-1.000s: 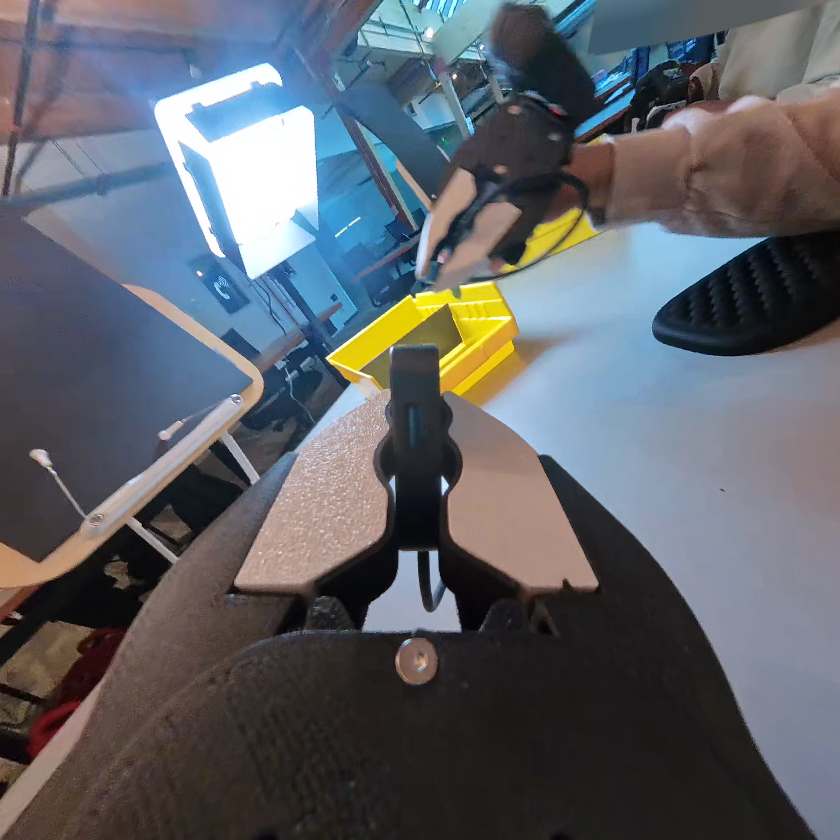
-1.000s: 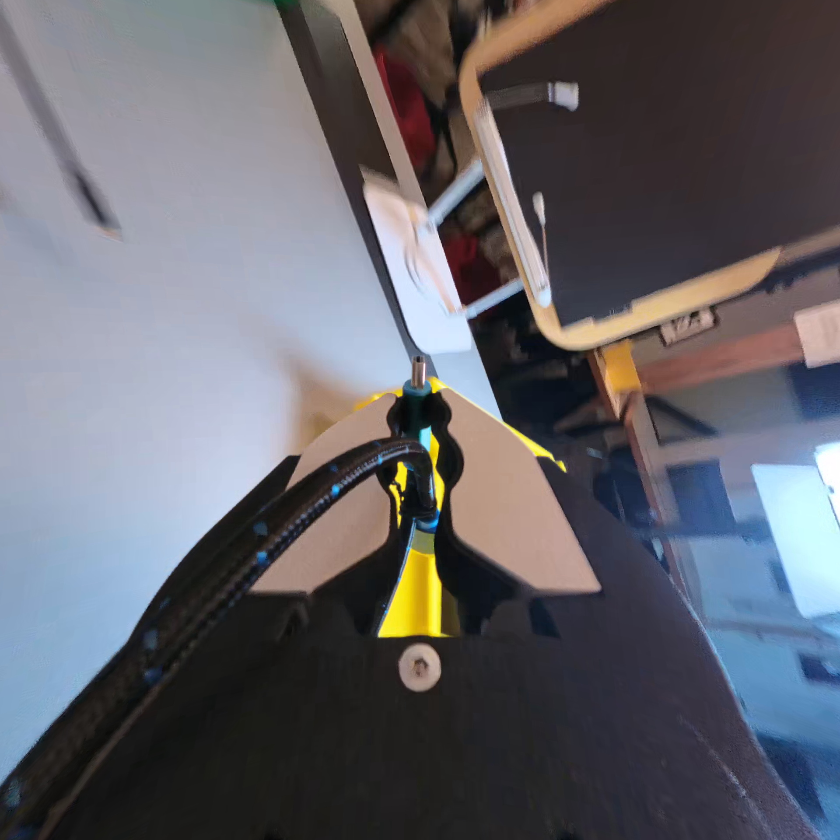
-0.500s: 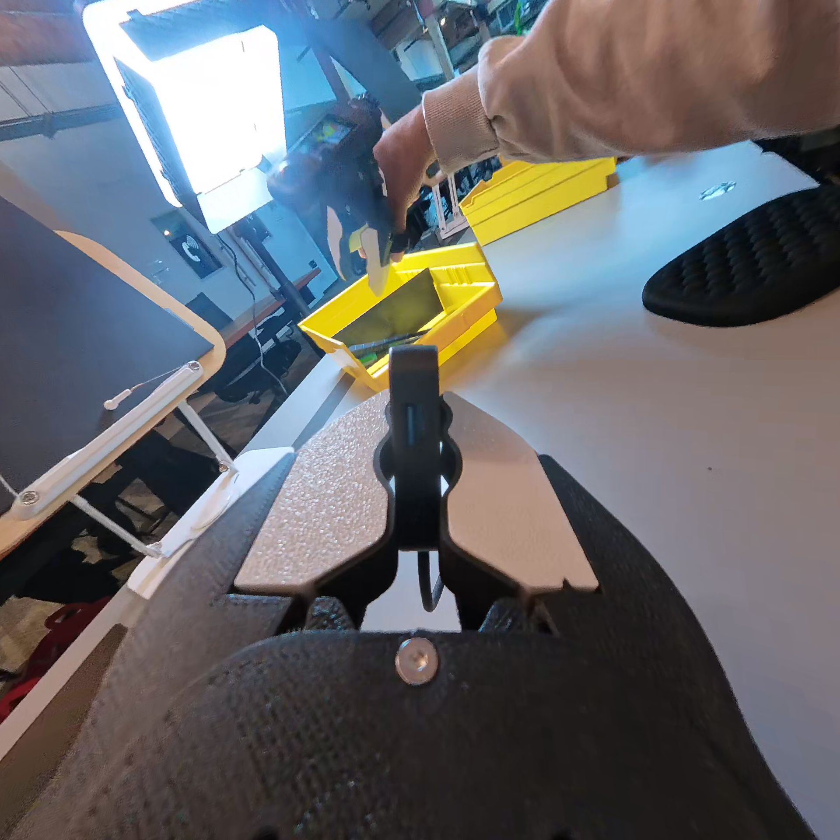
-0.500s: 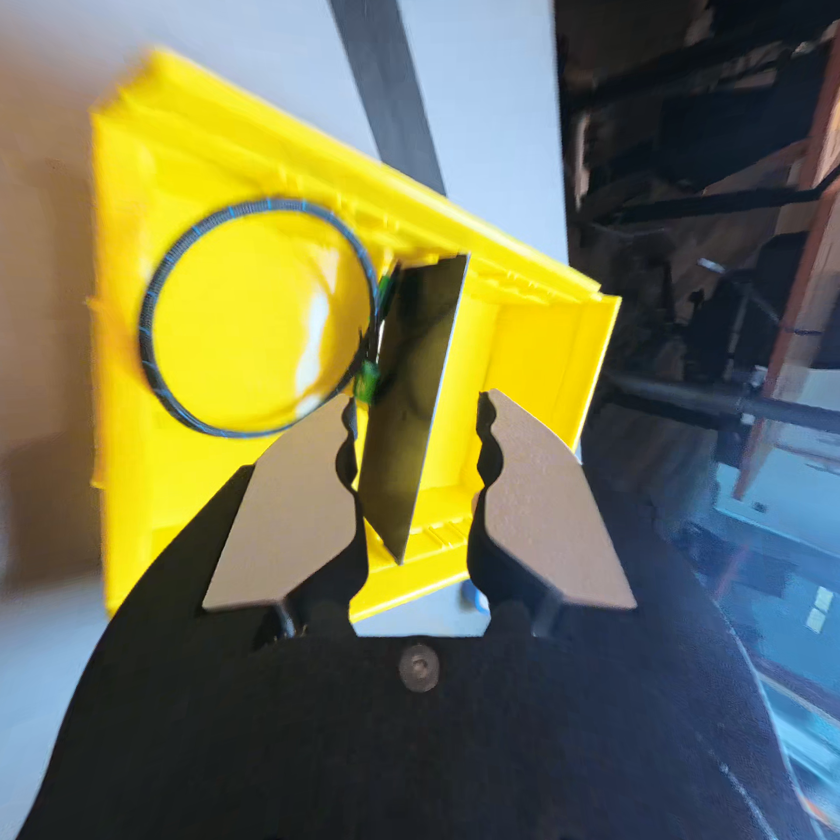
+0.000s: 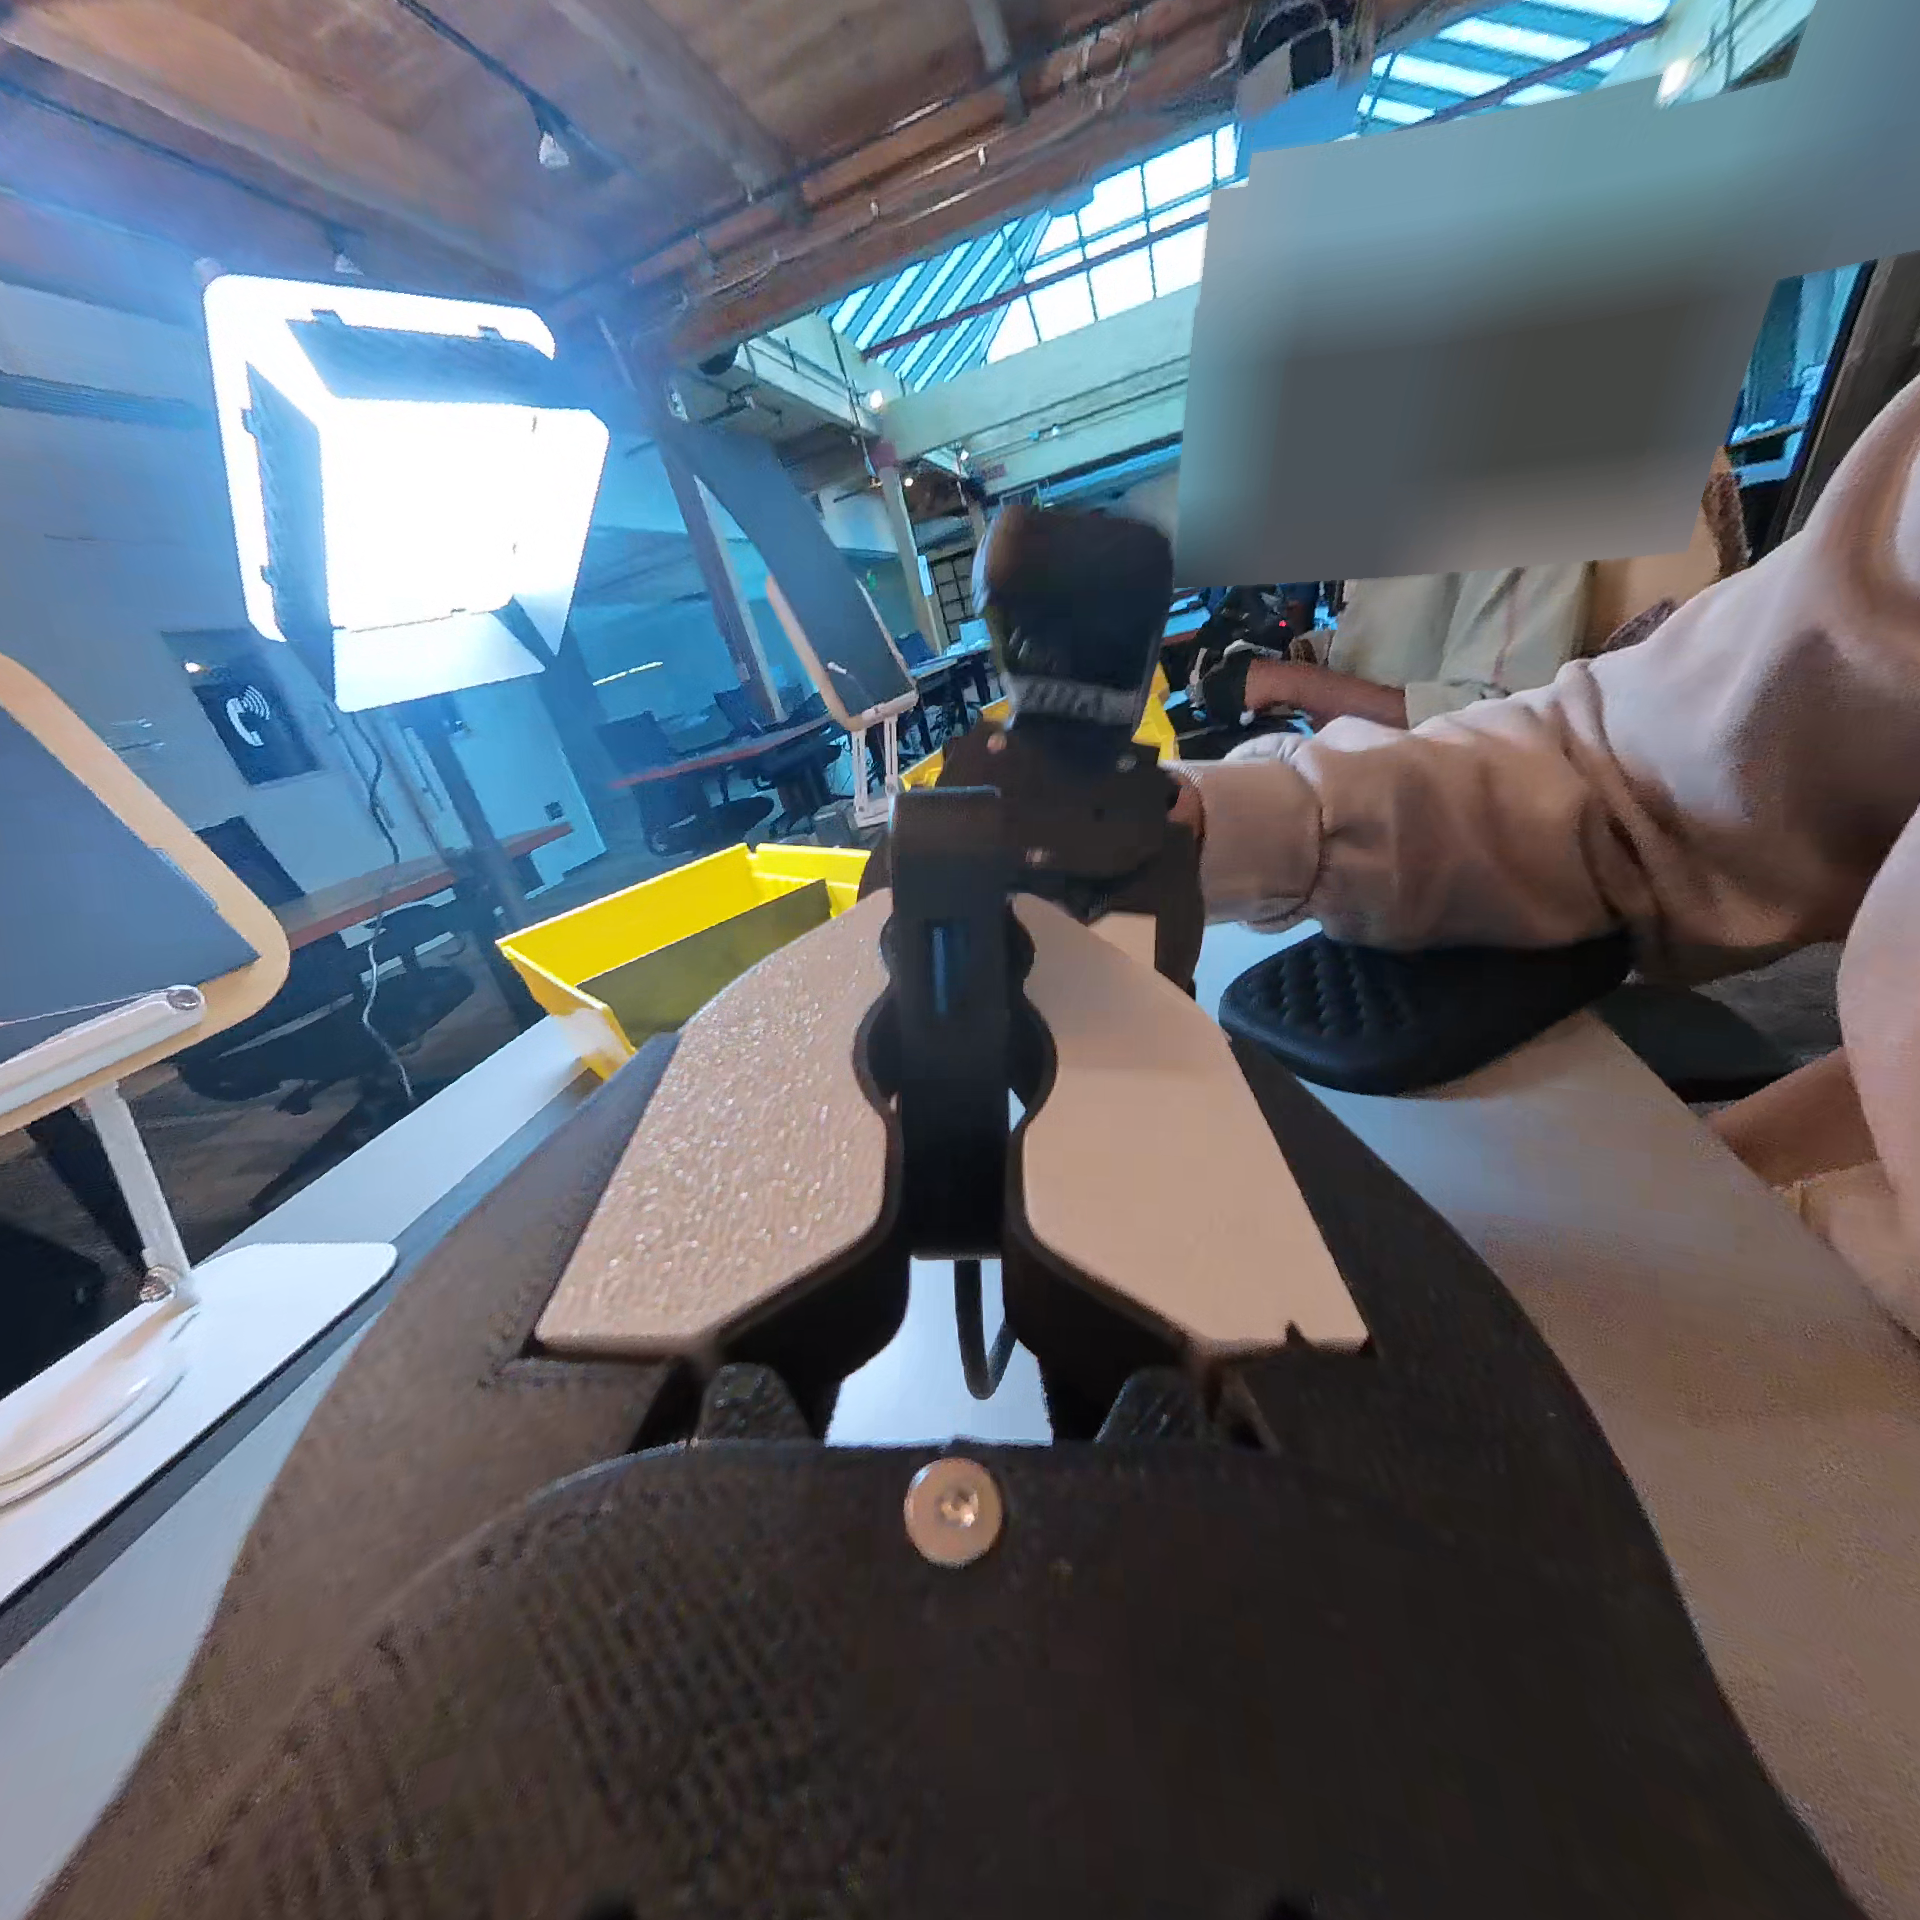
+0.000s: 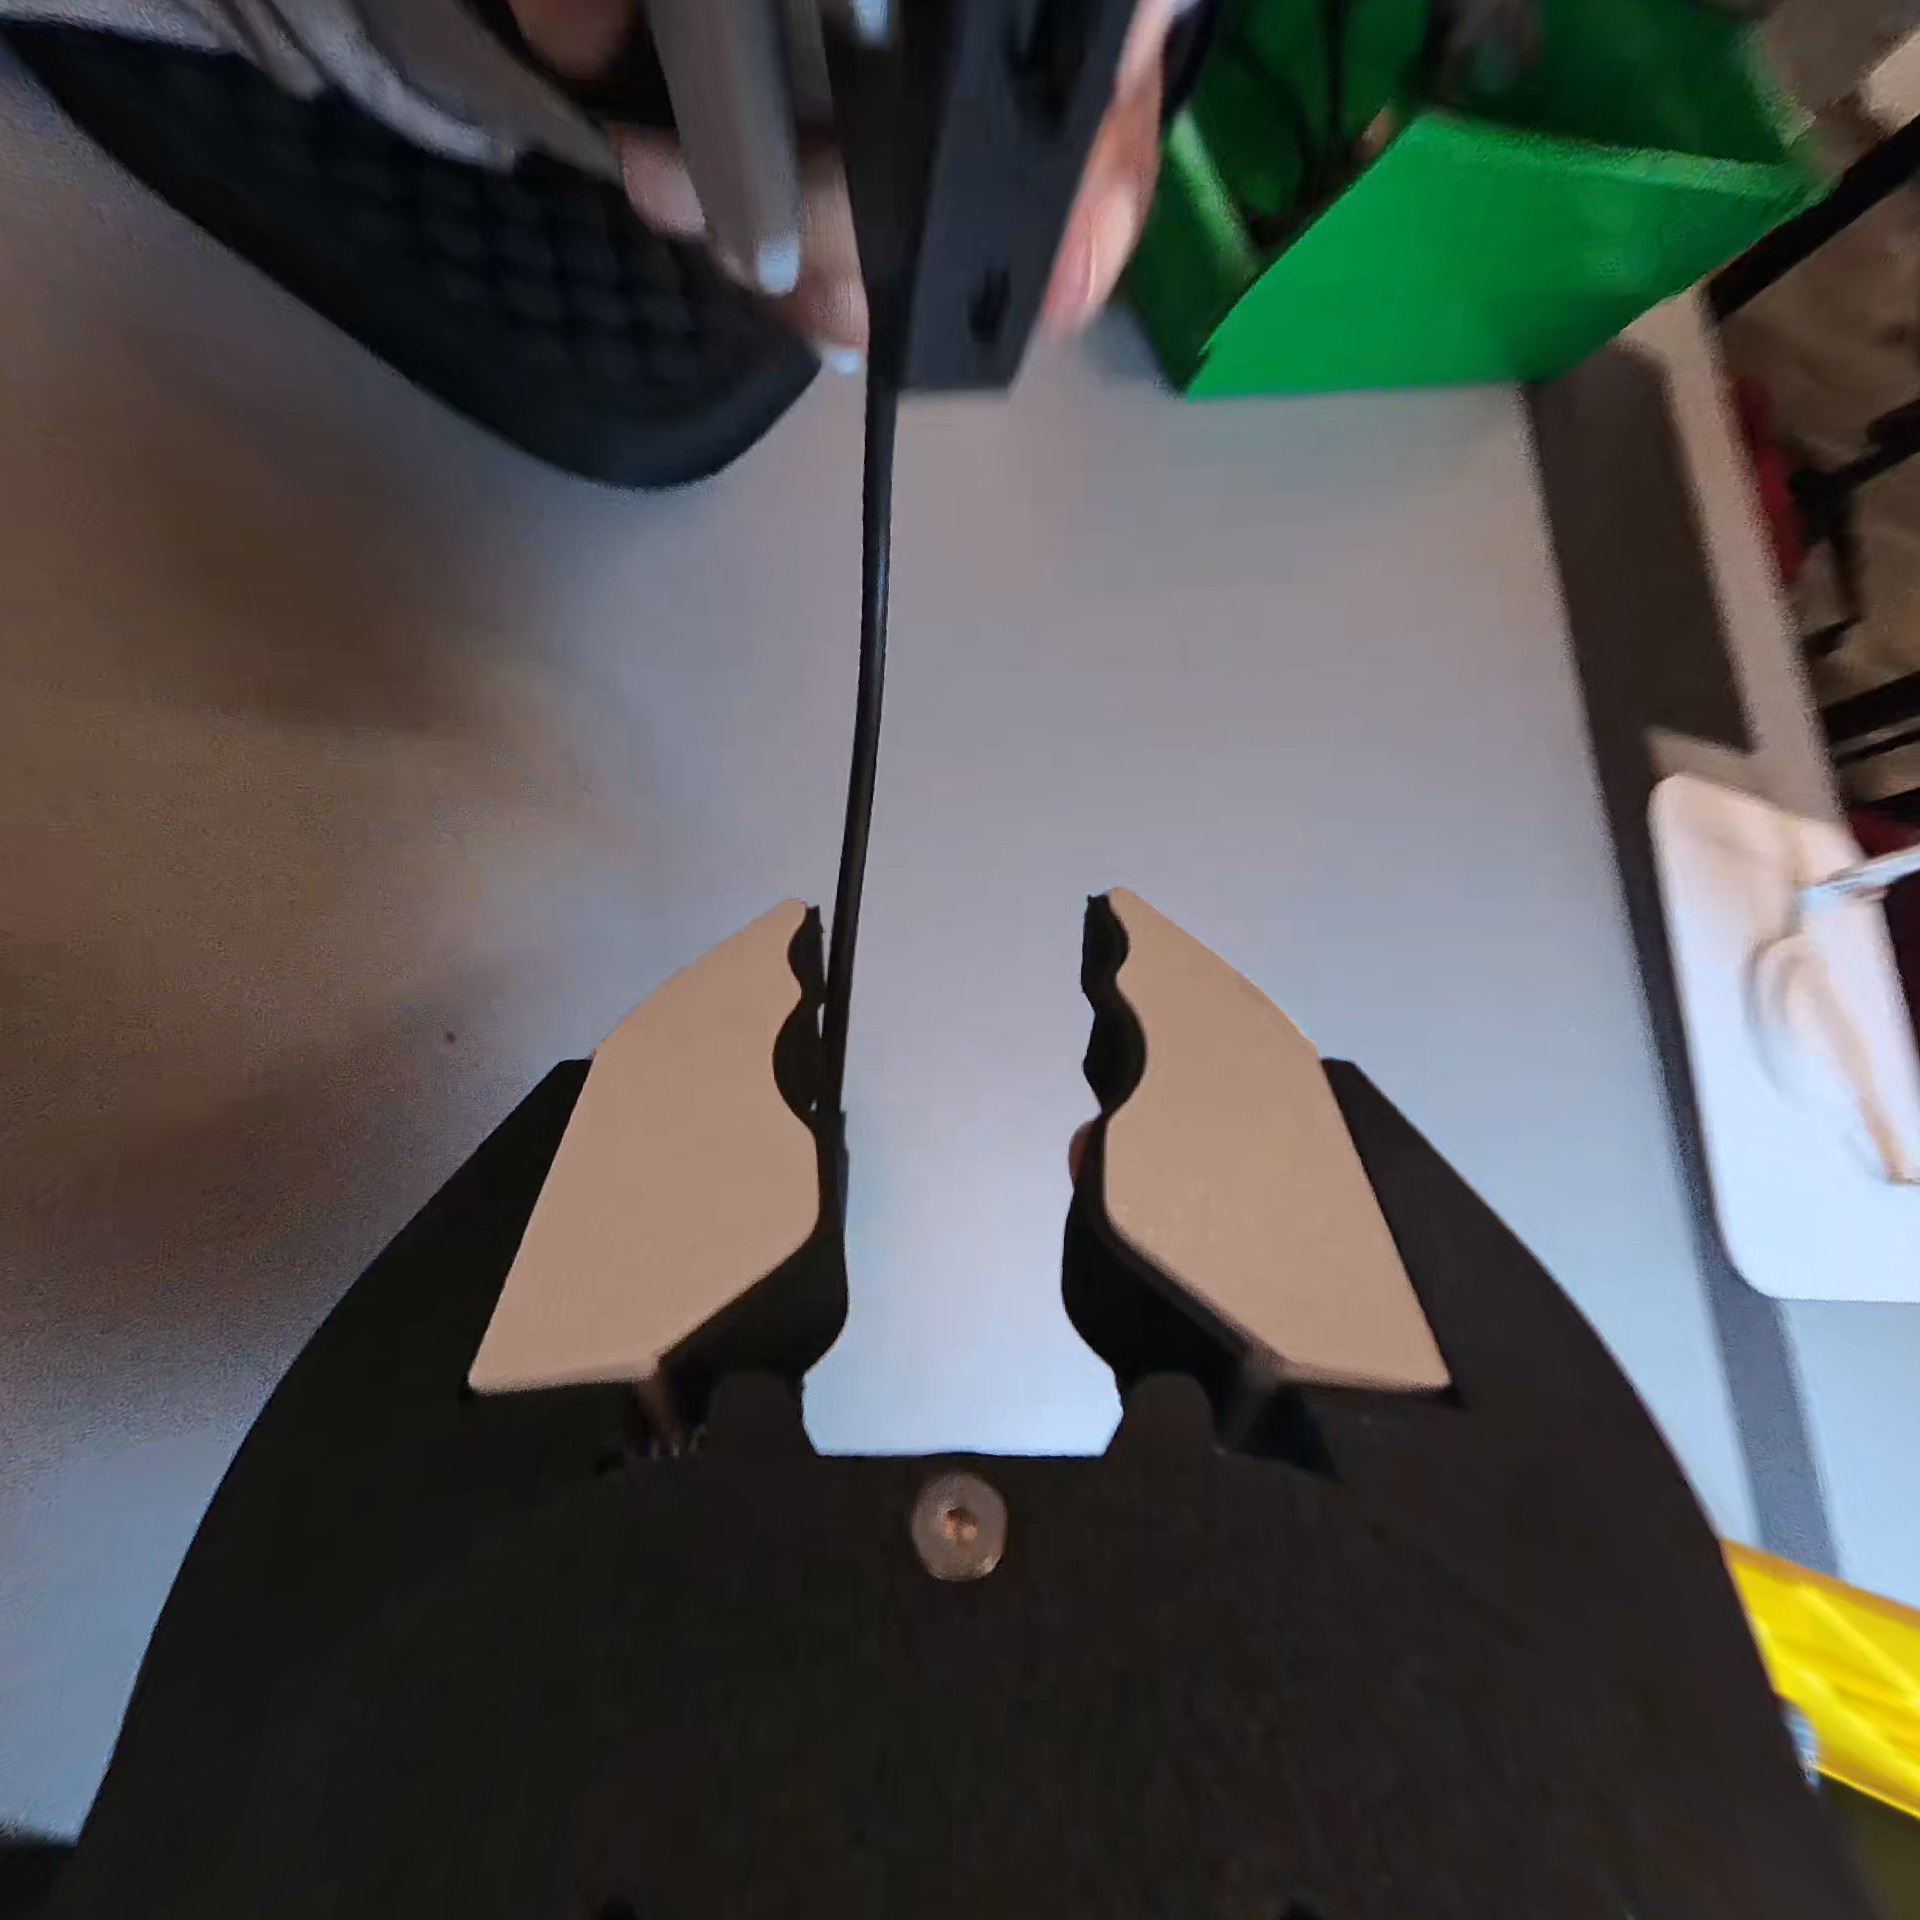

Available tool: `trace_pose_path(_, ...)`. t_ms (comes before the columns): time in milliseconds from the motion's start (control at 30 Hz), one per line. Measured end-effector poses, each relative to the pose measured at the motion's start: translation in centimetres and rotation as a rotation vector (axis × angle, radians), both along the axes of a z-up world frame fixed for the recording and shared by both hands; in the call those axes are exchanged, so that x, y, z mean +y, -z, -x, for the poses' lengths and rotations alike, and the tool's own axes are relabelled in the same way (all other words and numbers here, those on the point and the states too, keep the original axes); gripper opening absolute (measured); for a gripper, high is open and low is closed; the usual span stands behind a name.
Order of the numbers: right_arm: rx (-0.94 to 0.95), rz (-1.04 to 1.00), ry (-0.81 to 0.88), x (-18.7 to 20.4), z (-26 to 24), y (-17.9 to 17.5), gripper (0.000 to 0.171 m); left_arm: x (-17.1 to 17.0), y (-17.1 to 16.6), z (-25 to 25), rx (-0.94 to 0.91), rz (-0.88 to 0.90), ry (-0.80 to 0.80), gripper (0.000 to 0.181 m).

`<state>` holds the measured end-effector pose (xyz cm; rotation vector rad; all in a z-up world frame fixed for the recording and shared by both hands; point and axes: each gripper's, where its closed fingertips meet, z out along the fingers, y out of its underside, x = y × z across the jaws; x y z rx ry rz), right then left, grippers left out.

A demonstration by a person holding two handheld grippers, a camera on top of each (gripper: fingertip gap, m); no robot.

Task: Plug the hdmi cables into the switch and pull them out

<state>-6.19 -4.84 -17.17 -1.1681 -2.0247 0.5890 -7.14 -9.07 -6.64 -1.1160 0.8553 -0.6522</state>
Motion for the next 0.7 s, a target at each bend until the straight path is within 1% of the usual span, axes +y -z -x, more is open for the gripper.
trace_pose_path(67, 0.017, 0.1, 0.011, 0.3, 0.1, 0.7, 0.046, 0.0, -0.1, 0.2, -0.007, 0.005, 0.002, 0.015)
trace_pose_path(133, 0.104, 0.187, -0.012, -0.5, 0.6, -0.3, 0.045, 0.2, 0.4, 0.1, 0.0, 0.022, 0.011, 0.015)
trace_pose_path(267, 0.338, 0.226, -0.086, -2.7, 1.0, -5.2, 0.042, 0.3, 2.2, -1.0, 0.076, 0.05, 0.026, 0.014)
trace_pose_path(367, 0.409, 0.294, -0.14, -4.1, 0.4, -7.5, 0.037, 0.3, 3.2, -1.7, 0.144, 0.048, 0.024, 0.014)
trace_pose_path(500, 0.418, 0.223, -0.154, -5.0, 0.3, -7.5, 0.015, 0.2, 4.1, -2.3, 0.215, 0.035, 0.014, 0.015)
trace_pose_path(600, 0.355, 0.145, -0.171, -4.9, -0.3, -7.5, 0.014, 0.1, 4.3, -2.6, 0.23, 0.036, 0.017, 0.015)
trace_pose_path(700, 0.353, 0.073, -0.129, -2.7, -2.1, -10.1, 0.014, 1.4, 3.1, -0.9, 0.172, 0.04, -0.076, 0.019)
